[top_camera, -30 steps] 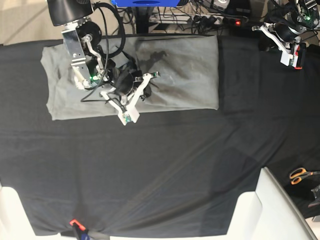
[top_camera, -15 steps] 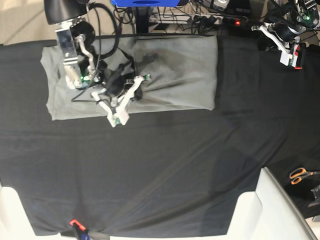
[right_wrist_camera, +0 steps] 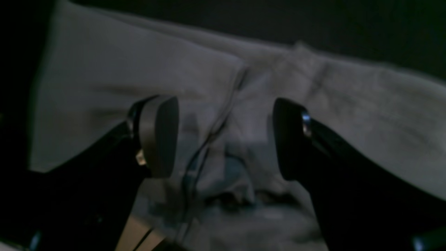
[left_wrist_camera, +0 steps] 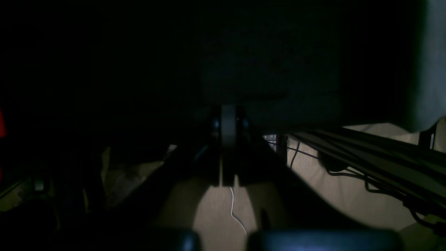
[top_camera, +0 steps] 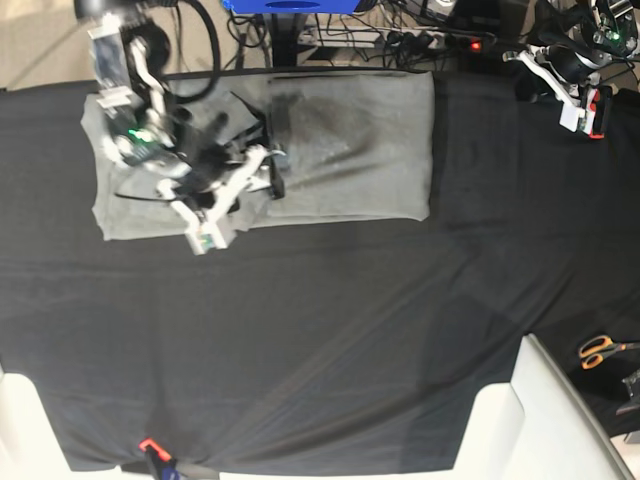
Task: Fold the T-shirt properly
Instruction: 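Grasp the shirt's folded end with the right gripper and lift it, then pull the grasped shirt end with the right gripper and fold it over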
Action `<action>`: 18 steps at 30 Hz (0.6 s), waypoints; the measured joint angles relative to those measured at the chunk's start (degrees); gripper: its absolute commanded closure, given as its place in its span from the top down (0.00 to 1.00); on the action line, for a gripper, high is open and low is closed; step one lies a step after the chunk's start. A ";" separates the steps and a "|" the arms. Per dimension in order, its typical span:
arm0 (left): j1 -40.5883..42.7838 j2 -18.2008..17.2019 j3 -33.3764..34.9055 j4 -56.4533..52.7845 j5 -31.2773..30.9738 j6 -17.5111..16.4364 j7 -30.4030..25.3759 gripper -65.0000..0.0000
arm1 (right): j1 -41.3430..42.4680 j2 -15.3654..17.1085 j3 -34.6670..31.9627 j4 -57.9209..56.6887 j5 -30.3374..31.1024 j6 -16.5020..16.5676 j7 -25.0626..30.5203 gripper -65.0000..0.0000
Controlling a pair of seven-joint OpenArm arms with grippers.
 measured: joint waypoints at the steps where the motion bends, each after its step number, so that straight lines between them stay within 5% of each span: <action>1: 0.00 0.00 0.00 -0.02 0.07 0.00 -0.02 0.00 | -0.74 0.94 2.25 2.67 -0.22 0.09 0.59 0.64; 5: 0.31 -0.11 -0.04 -0.02 0.13 0.00 -0.04 0.00 | -0.48 5.66 15.63 1.60 0.39 1.86 0.98 0.77; 11: 0.42 -0.04 0.02 -0.02 0.44 0.00 -0.02 0.00 | 2.78 11.58 33.99 -16.15 12.11 23.10 -3.52 0.84; 18: 0.33 0.09 0.00 -0.02 0.24 0.00 0.00 0.00 | 9.73 16.41 40.87 -36.59 15.02 22.88 -9.94 0.84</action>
